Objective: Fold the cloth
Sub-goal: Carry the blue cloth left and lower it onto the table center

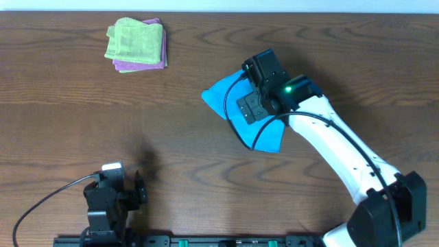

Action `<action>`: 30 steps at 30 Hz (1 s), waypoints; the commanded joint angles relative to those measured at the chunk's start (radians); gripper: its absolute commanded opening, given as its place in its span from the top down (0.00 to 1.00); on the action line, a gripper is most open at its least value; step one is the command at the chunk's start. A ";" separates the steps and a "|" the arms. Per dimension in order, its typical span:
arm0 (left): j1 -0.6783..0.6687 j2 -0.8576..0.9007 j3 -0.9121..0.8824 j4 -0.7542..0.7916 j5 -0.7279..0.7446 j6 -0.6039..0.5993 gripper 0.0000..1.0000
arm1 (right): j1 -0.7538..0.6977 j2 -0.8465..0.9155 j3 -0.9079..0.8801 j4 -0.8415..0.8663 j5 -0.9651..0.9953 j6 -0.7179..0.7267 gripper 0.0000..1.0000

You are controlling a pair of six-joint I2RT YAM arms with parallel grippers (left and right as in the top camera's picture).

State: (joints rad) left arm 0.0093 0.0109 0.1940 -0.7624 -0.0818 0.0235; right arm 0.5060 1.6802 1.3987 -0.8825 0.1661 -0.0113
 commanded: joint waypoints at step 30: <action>-0.003 -0.006 -0.021 -0.020 0.004 0.007 0.05 | 0.051 0.002 -0.464 0.334 -0.219 0.106 0.07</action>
State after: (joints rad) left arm 0.0093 0.0109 0.1940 -0.7624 -0.0818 0.0235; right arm 0.5808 1.6802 0.9558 -0.5594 -0.0563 0.1444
